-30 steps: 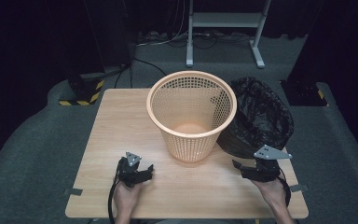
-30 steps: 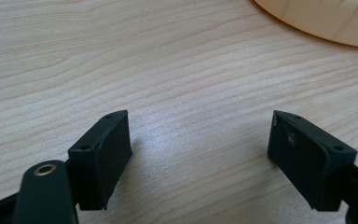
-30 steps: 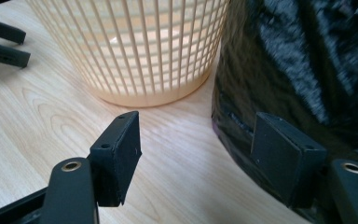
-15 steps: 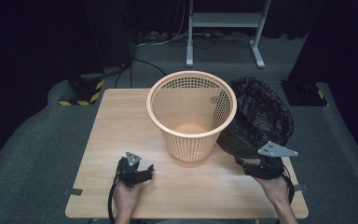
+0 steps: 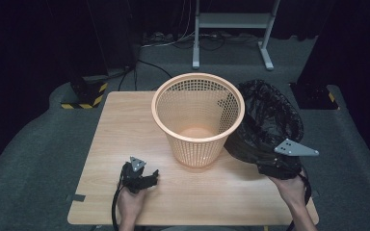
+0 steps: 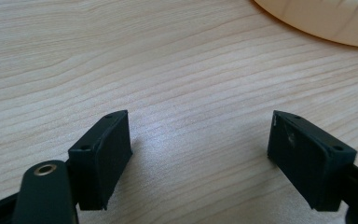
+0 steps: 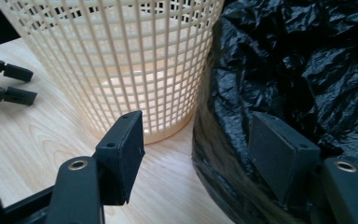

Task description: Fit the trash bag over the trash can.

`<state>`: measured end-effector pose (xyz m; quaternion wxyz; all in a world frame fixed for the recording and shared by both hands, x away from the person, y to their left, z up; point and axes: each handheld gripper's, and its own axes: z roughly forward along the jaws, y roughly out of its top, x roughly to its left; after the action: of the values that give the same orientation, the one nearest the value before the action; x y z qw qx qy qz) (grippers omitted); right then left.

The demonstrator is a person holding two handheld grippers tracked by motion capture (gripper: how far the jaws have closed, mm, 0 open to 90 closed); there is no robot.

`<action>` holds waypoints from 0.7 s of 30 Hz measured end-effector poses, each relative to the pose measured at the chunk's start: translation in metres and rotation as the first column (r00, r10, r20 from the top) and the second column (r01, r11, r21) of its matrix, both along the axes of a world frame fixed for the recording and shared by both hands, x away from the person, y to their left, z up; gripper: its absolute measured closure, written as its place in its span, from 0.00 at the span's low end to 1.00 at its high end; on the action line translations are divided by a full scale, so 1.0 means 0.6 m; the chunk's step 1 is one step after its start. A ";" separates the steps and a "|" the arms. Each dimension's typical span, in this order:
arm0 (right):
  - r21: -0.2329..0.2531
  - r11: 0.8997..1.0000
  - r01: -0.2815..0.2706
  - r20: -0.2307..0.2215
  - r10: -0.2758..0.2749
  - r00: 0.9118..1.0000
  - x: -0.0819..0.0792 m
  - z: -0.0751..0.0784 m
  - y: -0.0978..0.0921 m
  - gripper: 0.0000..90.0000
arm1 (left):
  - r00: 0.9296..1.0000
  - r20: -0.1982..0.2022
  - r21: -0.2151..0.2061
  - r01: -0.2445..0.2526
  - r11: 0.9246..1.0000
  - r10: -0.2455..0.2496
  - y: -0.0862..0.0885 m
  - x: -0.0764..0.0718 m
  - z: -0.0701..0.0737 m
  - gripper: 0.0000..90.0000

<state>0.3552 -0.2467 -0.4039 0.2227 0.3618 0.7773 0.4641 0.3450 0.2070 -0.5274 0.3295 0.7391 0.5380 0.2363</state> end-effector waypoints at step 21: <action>0.035 0.998 0.050 -0.001 -0.050 0.999 0.038 0.026 -0.019 0.40 | 1.000 -0.001 0.001 0.001 1.000 -0.001 0.000 0.000 0.000 0.24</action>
<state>0.3782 -0.2583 -0.3880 0.2280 0.3851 0.7598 0.4716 0.3451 0.2071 -0.5274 0.3290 0.7395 0.5377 0.2363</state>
